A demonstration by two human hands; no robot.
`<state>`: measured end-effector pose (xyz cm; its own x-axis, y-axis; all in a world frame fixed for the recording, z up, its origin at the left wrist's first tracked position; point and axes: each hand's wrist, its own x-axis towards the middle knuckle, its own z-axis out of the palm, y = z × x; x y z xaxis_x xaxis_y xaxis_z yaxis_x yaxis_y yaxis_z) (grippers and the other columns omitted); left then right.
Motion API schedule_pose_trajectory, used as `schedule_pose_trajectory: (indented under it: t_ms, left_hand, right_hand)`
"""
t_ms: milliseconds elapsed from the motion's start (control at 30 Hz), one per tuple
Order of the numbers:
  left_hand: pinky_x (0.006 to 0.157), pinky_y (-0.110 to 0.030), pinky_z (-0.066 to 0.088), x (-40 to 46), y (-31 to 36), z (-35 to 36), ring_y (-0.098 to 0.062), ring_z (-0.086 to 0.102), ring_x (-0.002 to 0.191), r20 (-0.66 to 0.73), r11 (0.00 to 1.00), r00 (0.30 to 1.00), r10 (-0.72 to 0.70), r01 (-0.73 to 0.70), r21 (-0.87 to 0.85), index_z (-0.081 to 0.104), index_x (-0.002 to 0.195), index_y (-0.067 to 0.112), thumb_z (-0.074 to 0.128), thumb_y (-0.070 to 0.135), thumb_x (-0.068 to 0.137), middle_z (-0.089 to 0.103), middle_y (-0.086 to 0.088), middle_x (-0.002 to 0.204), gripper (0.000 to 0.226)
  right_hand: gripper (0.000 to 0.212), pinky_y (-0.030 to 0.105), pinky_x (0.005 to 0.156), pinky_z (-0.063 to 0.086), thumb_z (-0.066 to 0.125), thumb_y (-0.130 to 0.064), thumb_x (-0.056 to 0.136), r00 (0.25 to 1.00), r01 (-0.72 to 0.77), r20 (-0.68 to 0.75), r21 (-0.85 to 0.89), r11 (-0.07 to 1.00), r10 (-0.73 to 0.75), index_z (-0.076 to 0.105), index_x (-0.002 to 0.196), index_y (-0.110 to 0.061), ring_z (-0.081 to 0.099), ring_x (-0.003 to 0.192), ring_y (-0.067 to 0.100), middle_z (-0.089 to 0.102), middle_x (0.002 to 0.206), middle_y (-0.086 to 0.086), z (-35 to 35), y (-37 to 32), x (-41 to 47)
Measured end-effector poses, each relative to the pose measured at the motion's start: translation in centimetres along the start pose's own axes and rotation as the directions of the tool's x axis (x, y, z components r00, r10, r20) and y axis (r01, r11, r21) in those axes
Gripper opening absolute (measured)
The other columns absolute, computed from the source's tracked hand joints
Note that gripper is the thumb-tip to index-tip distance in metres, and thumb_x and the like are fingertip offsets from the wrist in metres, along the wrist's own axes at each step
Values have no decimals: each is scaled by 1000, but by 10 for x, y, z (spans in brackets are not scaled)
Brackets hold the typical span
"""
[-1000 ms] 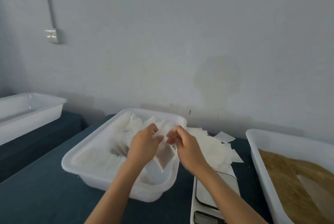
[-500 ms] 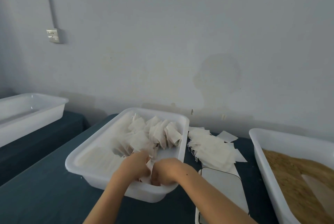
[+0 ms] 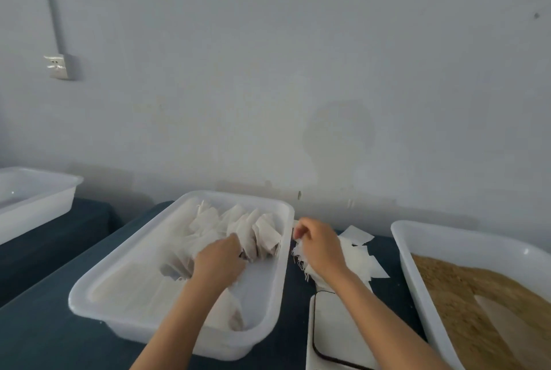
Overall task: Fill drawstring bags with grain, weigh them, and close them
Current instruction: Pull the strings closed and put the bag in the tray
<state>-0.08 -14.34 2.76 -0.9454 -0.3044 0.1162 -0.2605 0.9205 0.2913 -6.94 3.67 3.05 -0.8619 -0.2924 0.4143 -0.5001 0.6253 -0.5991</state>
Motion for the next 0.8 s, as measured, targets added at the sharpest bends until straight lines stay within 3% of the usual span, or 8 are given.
schedule_pose_trajectory:
  t_ms: [100, 200, 267, 400, 500, 600, 800]
  left_hand:
    - [78, -30, 40, 10, 17, 1, -25, 58, 98, -54, 998, 998, 45, -47, -43, 48, 96, 18, 45, 27, 92, 63, -4, 104, 11]
    - [77, -30, 42, 17, 29, 9, -26, 59, 96, -46, 994, 994, 103, -104, -38, 48, 95, 16, 43, 25, 93, 64, -5, 102, 11]
    - [81, -31, 46, 19, 32, 16, -26, 60, 94, -44, 992, 991, 124, -125, -28, 51, 101, 11, 40, 26, 95, 64, -7, 102, 19]
    - [83, -33, 49, 22, 31, 28, -23, 61, 92, -37, 988, 988, 148, -149, -34, 52, 103, 11, 39, 25, 96, 64, -5, 99, 21]
    - [84, -32, 49, 25, 27, 33, -23, 61, 93, -34, 989, 989, 144, -145, -39, 52, 104, 11, 39, 25, 96, 64, -5, 100, 21]
    - [82, -32, 49, 26, 25, 37, -23, 61, 92, -27, 989, 989, 146, -147, -33, 51, 103, 12, 37, 26, 97, 64, -5, 99, 20]
    - [79, -28, 45, 27, 24, 41, -21, 61, 92, -23, 989, 989, 144, -144, -24, 53, 103, 16, 38, 24, 96, 64, -2, 99, 18]
  right_hand:
    - [26, 28, 74, 42, 40, 5, 84, 984, -165, -69, -39, 986, 162, 56, 86, -16, 56, 94, 19, 61, 96, -2, -1, 52, 15]
    - [20, 31, 87, 42, 46, -5, 90, 971, -231, 28, -156, 960, 238, 54, 107, -13, 50, 109, 21, 56, 115, 0, 10, 92, 23]
    - [24, 31, 88, 40, 51, -14, 92, 960, -237, 88, -235, 943, 264, 51, 115, -14, 48, 112, 20, 52, 121, -1, 17, 109, 28]
    - [14, 29, 78, 40, 54, -23, 90, 951, -270, 80, -257, 928, 298, 54, 102, -17, 52, 98, 17, 57, 110, -2, 25, 120, 37]
    - [19, 29, 71, 39, 58, -36, 88, 956, -248, 81, -283, 926, 281, 54, 89, -18, 51, 87, 14, 60, 95, -5, 27, 122, 39]
    - [31, 29, 69, 36, 58, -46, 86, 967, -185, 95, -382, 905, 237, 55, 93, -17, 52, 89, 16, 60, 97, -4, 28, 122, 40]
    - [23, 29, 65, 30, 40, -26, 97, 983, 38, 165, -617, 786, 81, 58, 95, -13, 59, 94, 27, 64, 103, 6, 28, 116, 43]
